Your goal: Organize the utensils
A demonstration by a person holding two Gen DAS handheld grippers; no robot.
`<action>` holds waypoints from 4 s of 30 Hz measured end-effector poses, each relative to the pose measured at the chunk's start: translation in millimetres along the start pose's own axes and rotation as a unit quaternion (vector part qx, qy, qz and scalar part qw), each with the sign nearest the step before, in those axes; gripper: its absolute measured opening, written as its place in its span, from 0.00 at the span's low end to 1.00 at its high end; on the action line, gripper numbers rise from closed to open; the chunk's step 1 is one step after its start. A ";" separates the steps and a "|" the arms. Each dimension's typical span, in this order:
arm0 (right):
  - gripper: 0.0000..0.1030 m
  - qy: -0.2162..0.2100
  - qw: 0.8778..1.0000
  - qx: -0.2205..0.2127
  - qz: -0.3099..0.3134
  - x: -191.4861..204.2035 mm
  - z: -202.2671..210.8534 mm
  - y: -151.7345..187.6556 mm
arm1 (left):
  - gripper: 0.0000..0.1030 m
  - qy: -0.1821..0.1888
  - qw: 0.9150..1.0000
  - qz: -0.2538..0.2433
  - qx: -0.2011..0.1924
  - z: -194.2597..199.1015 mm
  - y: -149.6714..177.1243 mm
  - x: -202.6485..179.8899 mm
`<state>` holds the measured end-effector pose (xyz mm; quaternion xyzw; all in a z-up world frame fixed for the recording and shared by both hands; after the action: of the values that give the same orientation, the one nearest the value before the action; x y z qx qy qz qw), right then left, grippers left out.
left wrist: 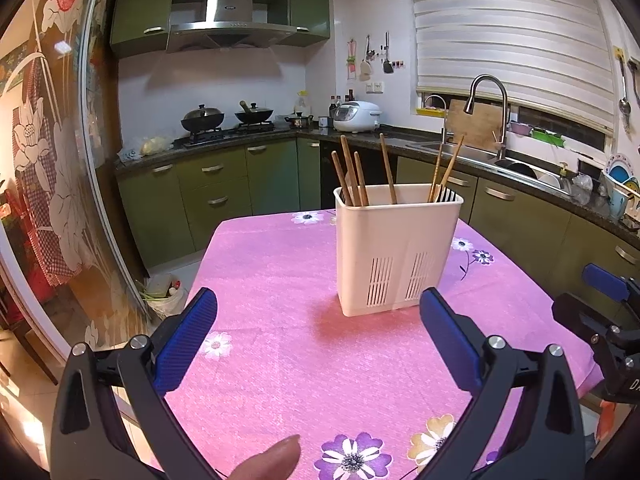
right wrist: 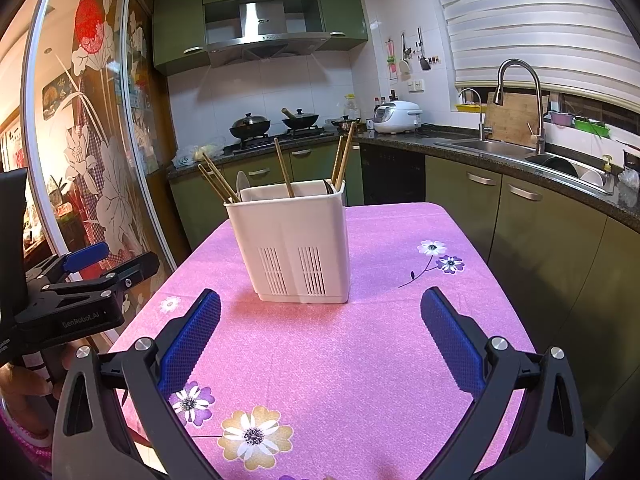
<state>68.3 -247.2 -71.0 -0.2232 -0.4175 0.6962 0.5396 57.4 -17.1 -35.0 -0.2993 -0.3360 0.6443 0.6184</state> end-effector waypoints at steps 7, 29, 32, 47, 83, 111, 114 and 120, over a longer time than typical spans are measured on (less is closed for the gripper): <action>0.96 0.000 1.000 0.000 0.000 0.2 -0.2 0.6 | 0.94 0.000 1.000 0.003 0.003 -1.1 -1.4 2.1; 0.96 0.000 1.000 0.001 0.000 0.1 0.0 -0.1 | 0.94 0.001 1.000 0.003 0.005 -1.0 -0.1 3.2; 0.96 0.000 1.000 0.001 0.000 0.2 0.0 -0.2 | 0.94 0.001 1.000 0.003 0.005 -1.3 -0.5 3.1; 0.96 -0.001 1.000 0.003 0.000 -1.0 -5.4 0.6 | 0.94 0.000 1.000 0.003 0.004 -0.6 -0.7 3.7; 0.96 -0.002 1.000 0.008 0.004 -2.6 -4.3 -0.7 | 0.94 -0.002 1.000 0.007 0.009 -4.6 4.1 10.7; 0.96 -0.001 1.000 0.011 0.003 -3.3 -6.1 -1.4 | 0.94 -0.005 1.000 0.008 0.011 -7.1 5.0 12.8; 0.96 -0.002 1.000 0.011 0.003 -3.1 -6.6 -1.8 | 0.94 -0.005 1.000 0.008 0.012 -6.9 5.2 12.9; 0.96 0.002 1.000 0.012 0.005 -3.3 -6.7 0.2 | 0.94 -0.004 1.000 0.009 0.014 -8.8 6.8 13.5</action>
<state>74.3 -247.9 -75.3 -0.2202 -0.4074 0.7034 0.5393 59.6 -3.2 -45.3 -0.2909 -0.3270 0.6554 0.6155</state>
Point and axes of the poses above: each gripper's, at about its wrist camera, not at the fingertips, and z roughly against the way its jaws point, x to its left, y to its underside, the point moved 3 cm from there along -z, roughly the way its jaws point, and after that the axes turned 10 degrees about x, right-handed, at the moved point
